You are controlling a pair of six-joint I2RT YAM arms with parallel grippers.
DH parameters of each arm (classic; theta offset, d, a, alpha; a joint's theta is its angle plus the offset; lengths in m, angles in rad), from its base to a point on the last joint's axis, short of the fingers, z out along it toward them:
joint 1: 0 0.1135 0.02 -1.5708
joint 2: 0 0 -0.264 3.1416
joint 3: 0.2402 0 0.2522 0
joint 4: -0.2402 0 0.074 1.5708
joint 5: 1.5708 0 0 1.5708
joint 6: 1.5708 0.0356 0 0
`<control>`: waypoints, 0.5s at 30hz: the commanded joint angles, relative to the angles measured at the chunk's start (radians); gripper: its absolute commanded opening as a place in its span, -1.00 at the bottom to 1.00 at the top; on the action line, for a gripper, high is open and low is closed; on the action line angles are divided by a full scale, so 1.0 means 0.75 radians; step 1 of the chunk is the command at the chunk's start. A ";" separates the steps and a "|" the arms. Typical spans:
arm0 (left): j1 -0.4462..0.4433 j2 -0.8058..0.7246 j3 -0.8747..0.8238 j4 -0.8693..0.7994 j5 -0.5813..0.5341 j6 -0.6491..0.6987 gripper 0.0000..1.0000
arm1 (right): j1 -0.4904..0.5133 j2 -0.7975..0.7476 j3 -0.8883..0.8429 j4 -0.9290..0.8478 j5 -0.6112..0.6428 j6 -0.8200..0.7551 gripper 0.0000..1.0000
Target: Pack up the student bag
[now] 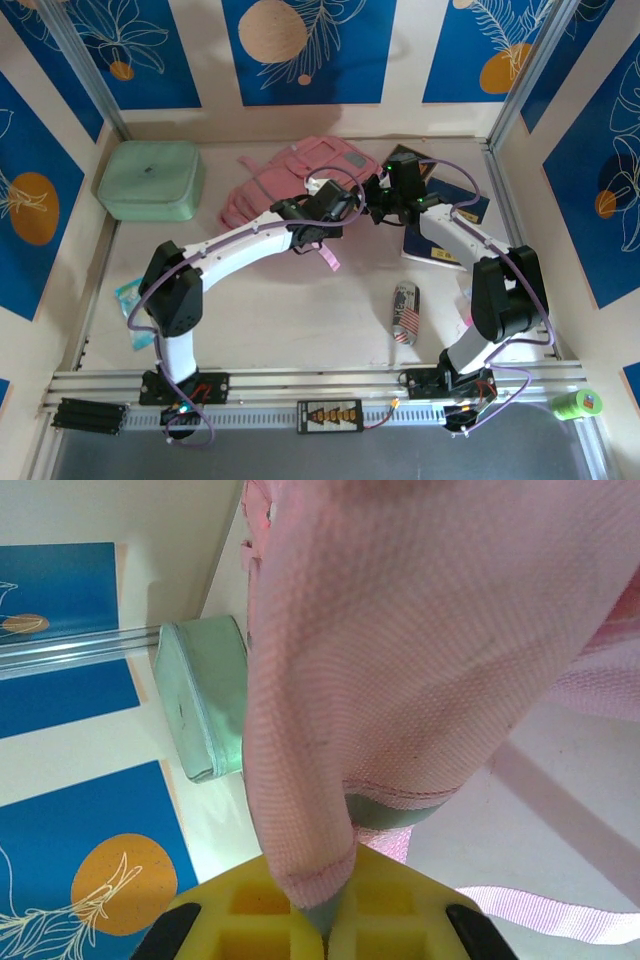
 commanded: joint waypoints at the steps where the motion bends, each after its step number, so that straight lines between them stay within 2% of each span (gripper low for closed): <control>1: -0.009 0.034 0.051 -0.031 -0.076 -0.016 -0.48 | 0.011 -0.019 0.066 0.042 -0.130 0.024 -1.00; 15: -0.002 0.072 0.098 -0.024 -0.083 -0.003 -0.70 | 0.009 -0.017 0.083 0.016 -0.144 0.011 -1.00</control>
